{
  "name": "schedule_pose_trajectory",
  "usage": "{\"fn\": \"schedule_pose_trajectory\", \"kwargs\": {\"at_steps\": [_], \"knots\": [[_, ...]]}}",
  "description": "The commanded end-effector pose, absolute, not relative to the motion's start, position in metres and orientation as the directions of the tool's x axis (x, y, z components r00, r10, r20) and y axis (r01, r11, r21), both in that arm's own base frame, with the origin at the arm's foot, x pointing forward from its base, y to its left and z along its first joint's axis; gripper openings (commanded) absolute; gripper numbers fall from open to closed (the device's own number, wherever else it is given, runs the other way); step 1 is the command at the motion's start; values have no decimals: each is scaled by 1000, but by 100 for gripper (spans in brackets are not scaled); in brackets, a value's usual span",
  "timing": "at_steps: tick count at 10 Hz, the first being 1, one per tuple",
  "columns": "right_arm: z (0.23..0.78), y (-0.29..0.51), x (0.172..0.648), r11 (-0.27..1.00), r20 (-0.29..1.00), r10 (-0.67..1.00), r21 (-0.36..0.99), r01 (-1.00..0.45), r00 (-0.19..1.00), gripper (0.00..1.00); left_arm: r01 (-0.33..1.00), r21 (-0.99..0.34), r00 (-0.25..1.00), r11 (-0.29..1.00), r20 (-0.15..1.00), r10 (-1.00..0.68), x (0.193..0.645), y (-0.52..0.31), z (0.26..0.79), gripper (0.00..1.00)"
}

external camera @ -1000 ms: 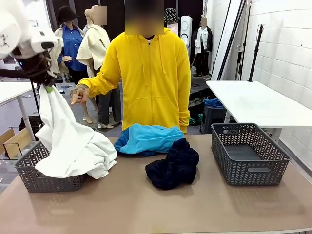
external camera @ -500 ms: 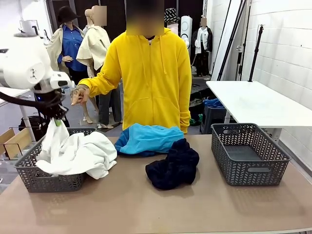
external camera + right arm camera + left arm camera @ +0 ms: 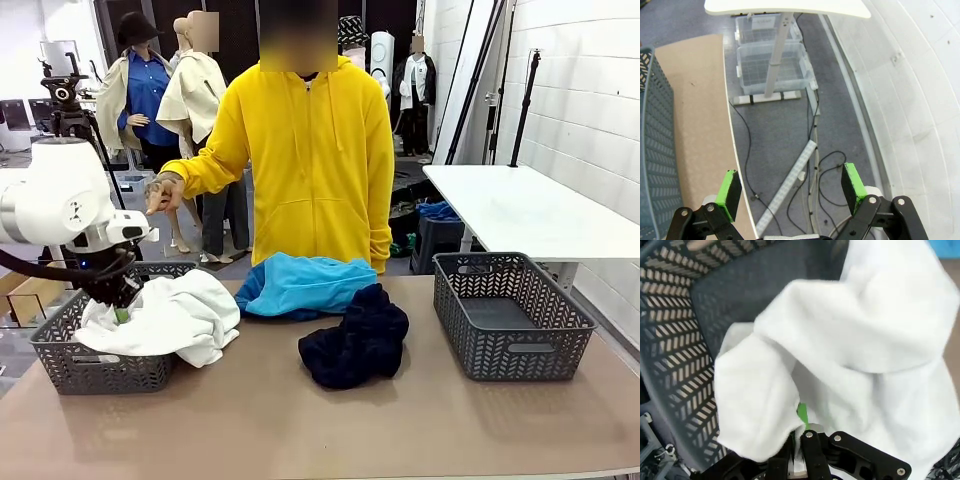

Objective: Sort the tops and bottoms.
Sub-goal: Sort the clothes according to human instructions.

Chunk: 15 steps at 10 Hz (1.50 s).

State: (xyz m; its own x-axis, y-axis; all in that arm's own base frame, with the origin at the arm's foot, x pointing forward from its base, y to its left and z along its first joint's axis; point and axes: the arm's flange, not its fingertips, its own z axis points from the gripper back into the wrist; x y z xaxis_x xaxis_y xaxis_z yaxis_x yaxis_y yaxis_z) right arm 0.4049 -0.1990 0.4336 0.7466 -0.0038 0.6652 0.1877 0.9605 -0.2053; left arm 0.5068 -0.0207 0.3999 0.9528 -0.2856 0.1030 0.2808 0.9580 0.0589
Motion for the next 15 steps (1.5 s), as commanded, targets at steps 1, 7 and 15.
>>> {"fn": "schedule_pose_trajectory", "kwargs": {"at_steps": [1, 7, 15], "knots": [[433, -199, 405, 961, 660, 7, -213, 178, 751, 100, 289, 18, 953, 957, 86, -290, 504, -16, 381, 0], [433, -199, 405, 961, 660, 7, -213, 178, 751, 100, 296, 57, 942, 953, 147, -302, 503, -18, 420, 78], [433, -199, 405, 961, 660, 7, -213, 178, 751, 100, 295, 84, 920, 952, 243, -307, 494, -5, 523, 100]]}}
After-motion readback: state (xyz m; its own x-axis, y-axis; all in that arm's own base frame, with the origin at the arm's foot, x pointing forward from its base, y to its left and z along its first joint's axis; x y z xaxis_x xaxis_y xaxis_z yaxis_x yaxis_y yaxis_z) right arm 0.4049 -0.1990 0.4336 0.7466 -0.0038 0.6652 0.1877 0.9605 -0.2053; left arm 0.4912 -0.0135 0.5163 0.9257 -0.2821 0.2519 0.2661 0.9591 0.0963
